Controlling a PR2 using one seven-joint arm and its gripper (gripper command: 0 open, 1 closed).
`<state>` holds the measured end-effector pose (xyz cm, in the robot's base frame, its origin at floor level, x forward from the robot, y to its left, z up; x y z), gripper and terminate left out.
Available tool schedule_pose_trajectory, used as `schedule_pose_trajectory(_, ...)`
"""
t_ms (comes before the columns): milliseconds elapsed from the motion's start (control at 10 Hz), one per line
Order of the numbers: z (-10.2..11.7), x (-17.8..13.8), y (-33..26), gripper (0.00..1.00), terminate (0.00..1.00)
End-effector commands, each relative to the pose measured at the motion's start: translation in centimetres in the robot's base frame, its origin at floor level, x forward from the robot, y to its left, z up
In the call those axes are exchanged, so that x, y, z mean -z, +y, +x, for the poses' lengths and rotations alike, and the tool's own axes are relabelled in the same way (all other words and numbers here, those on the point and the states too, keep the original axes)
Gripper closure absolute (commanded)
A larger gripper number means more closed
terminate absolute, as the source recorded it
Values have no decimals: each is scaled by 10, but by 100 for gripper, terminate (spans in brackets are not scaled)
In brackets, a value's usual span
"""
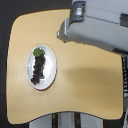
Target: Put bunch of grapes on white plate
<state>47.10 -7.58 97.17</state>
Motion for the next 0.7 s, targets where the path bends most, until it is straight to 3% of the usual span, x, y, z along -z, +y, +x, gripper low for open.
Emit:
schedule_pose_trajectory(0,23,-32,-119,0,0)
schedule_pose_trajectory(200,29,-38,-154,0,0)
schedule_pose_trajectory(600,16,-28,-176,0,0)
